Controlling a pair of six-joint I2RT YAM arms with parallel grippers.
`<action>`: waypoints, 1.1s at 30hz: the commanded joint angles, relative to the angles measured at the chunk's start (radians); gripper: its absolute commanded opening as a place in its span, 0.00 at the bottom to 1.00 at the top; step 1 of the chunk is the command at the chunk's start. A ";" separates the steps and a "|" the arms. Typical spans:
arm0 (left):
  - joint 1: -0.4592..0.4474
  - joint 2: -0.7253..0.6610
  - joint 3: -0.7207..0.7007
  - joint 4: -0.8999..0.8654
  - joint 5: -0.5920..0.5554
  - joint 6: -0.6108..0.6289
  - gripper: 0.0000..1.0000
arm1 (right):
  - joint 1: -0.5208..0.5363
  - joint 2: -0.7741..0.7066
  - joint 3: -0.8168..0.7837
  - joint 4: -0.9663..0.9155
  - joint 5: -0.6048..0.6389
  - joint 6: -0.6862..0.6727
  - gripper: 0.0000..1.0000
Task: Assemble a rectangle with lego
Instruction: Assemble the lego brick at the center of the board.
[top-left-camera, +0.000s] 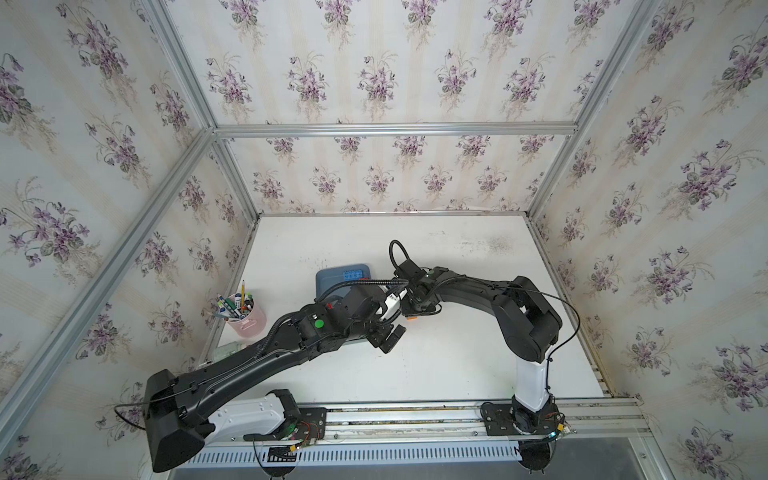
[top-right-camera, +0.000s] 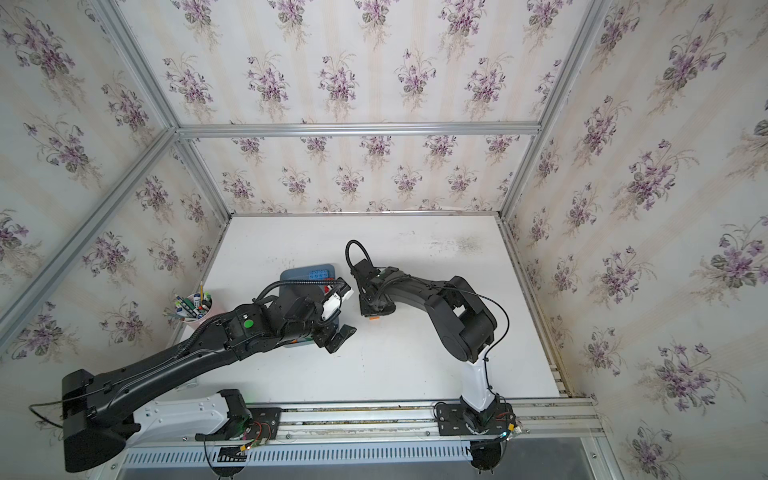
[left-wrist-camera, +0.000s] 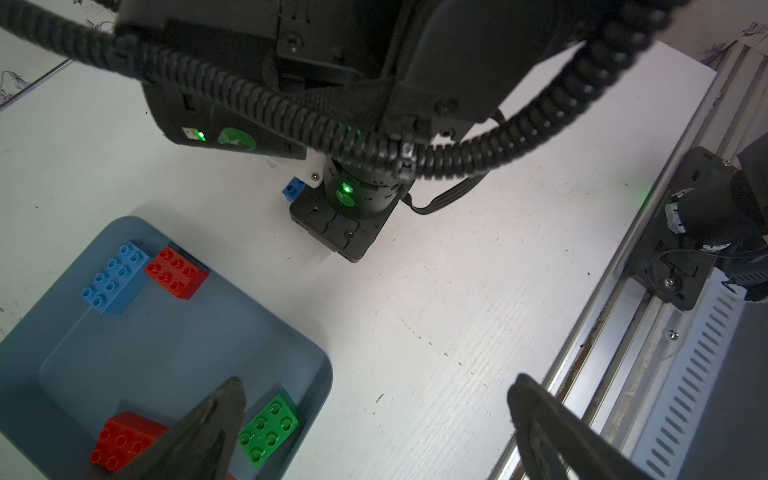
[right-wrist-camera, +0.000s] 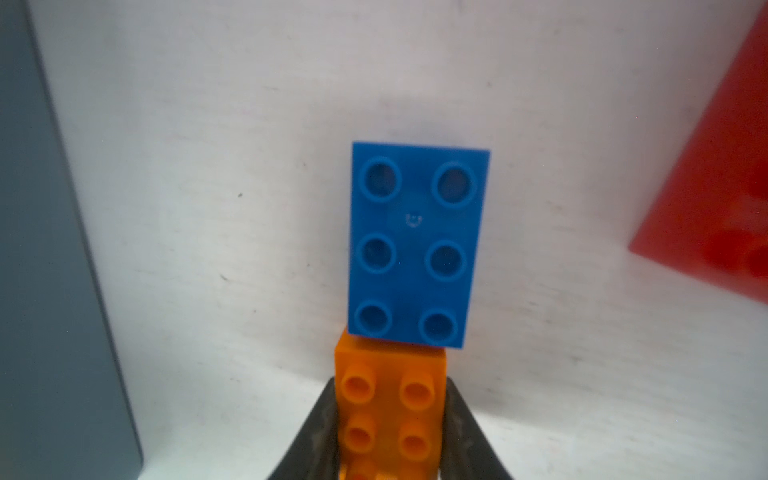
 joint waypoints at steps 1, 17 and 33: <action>0.000 0.003 0.006 0.004 -0.003 0.009 1.00 | -0.007 0.021 -0.007 -0.030 0.047 -0.008 0.35; 0.000 0.017 0.011 0.002 -0.001 0.011 1.00 | -0.018 0.018 -0.014 -0.026 0.050 -0.015 0.36; 0.000 0.014 0.013 0.000 -0.003 0.011 1.00 | -0.018 -0.036 -0.004 -0.027 0.008 -0.021 0.52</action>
